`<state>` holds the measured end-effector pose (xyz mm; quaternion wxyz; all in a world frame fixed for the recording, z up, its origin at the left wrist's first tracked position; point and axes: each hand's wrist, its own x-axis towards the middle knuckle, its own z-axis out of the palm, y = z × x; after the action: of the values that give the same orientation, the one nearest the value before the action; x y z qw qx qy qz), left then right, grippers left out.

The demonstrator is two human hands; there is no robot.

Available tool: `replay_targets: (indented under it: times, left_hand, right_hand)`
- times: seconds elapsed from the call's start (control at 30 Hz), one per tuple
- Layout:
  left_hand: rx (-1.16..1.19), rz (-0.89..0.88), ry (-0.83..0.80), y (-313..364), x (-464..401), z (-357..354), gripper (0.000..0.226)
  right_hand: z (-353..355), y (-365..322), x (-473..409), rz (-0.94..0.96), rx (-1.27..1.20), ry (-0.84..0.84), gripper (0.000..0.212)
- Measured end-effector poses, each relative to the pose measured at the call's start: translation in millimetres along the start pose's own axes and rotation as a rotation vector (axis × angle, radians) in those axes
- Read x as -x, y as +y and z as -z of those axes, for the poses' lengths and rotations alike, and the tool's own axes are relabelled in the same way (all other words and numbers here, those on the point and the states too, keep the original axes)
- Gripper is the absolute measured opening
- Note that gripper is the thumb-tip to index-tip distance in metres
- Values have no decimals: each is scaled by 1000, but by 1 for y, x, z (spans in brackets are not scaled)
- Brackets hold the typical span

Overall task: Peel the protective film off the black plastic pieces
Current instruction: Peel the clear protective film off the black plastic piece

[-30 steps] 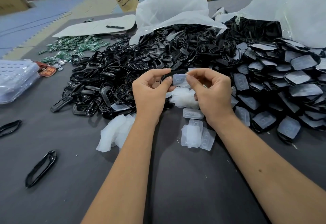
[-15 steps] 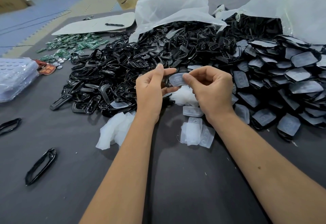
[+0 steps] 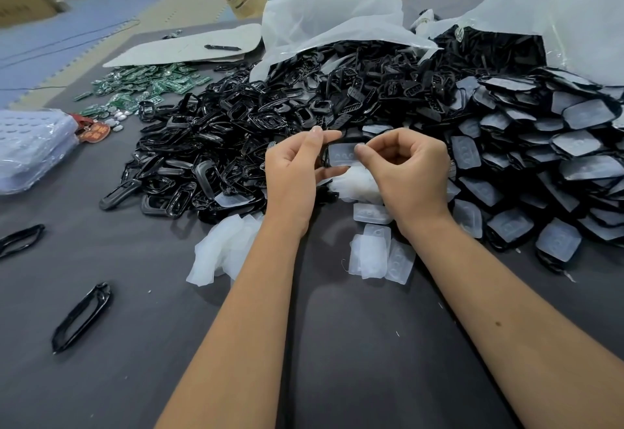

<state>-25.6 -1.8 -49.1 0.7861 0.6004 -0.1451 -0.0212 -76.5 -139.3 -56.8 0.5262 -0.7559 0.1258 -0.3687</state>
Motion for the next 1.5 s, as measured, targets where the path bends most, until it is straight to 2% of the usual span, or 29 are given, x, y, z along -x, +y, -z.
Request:
replay_targets:
  times: [0.1,0.27,0.63,1.1,1.23,1.37,1.5]
  left_hand:
    - [-62,-34,-10,-3,-1,2,20]
    - [-177,-80,-47,-6,-2,2,22]
    - [-161,-80,-14,-5,0,-1,12]
    - [-178,-104,0,-4,0,-4,13]
    - [-138,-83,13,-4,0,-2,15]
    - [-113,-67,4,-4,0,-1,15]
    - [-96,-68,-13,-3,1,-2,16]
  right_hand:
    - [0,0,0,2,11,15,12]
    - [0,-1,-1,5,9,26,11]
    - [-1,0,0,5,47,27,13]
    - [0,-3,0,-29,50,15,15]
    - [0,-3,0,-59,-27,-25,18]
    - [2,-2,0,-128,-213,-149,9]
    - [4,-1,-2,-161,-289,-164,15]
